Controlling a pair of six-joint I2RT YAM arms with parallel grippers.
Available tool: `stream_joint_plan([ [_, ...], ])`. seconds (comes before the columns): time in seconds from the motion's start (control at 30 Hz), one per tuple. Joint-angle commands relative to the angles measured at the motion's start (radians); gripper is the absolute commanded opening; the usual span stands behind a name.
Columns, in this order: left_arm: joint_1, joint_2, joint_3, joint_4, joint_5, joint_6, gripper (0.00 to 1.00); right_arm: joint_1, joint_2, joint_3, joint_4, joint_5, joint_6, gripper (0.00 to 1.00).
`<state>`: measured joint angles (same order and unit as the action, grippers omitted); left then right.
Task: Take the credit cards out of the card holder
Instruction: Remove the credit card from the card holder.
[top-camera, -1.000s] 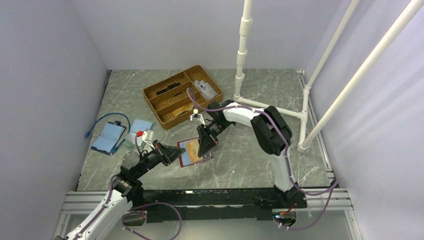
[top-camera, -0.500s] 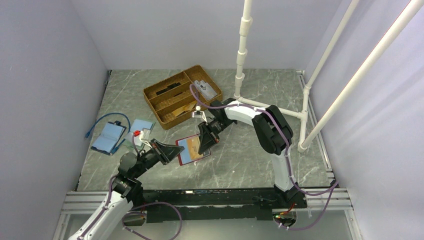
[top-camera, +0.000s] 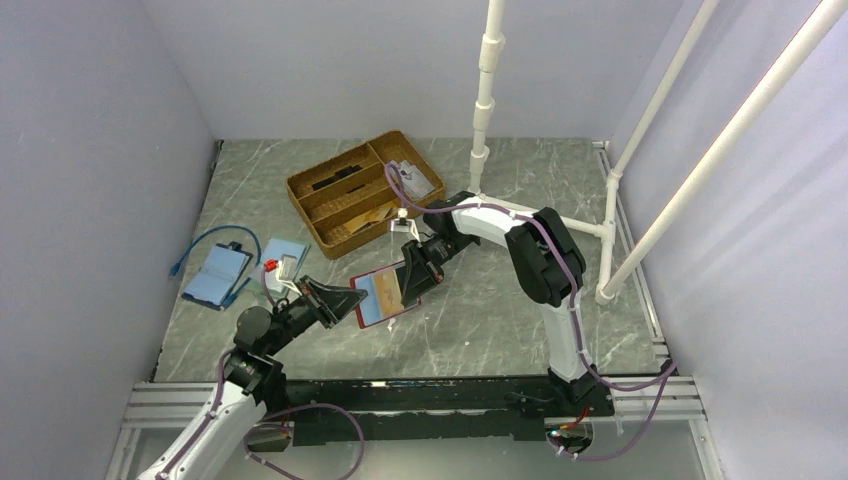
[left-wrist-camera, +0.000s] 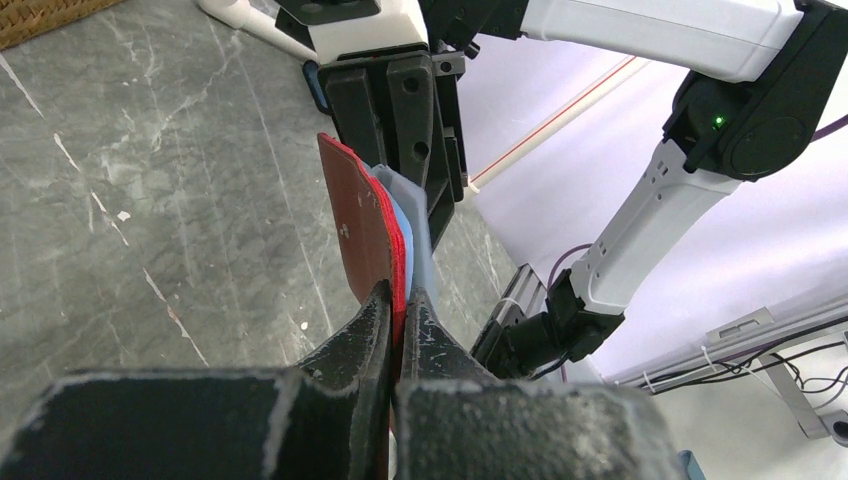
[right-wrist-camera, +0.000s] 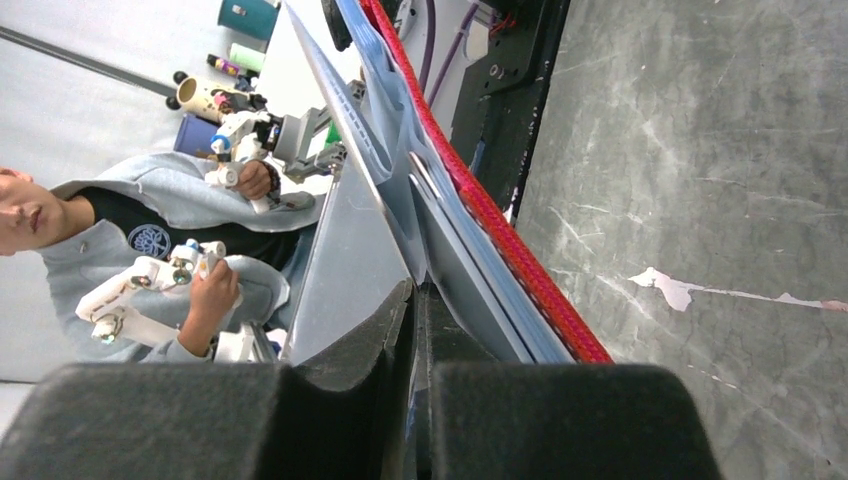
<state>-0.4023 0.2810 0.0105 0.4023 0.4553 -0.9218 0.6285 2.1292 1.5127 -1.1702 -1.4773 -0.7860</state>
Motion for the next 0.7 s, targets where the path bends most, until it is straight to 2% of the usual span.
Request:
stream_joint_plan([
  [0.0, 0.008, 0.010, -0.046, 0.098, 0.025, -0.012, 0.00, -0.003, 0.005, 0.041, -0.051, -0.048, -0.081, 0.04],
  [0.13, 0.008, 0.029, -0.048, 0.119, 0.032, -0.013, 0.00, -0.003, 0.004, 0.046, -0.077, -0.064, -0.103, 0.02],
  [0.17, 0.008, 0.033, -0.049, 0.125, 0.034, -0.013, 0.00, -0.003, 0.002, 0.047, -0.087, -0.069, -0.113, 0.05],
  [0.23, 0.008, 0.051, -0.050, 0.143, 0.040, -0.014, 0.00, -0.003, 0.001, 0.047, -0.103, -0.076, -0.136, 0.18],
  [0.27, 0.009, 0.061, -0.050, 0.154, 0.043, -0.015, 0.00, -0.003, -0.001, 0.048, -0.104, -0.078, -0.137, 0.20],
  [0.67, 0.009, 0.243, -0.050, 0.364, 0.102, -0.033, 0.00, -0.001, 0.007, 0.059, -0.054, -0.093, -0.054, 0.31],
])
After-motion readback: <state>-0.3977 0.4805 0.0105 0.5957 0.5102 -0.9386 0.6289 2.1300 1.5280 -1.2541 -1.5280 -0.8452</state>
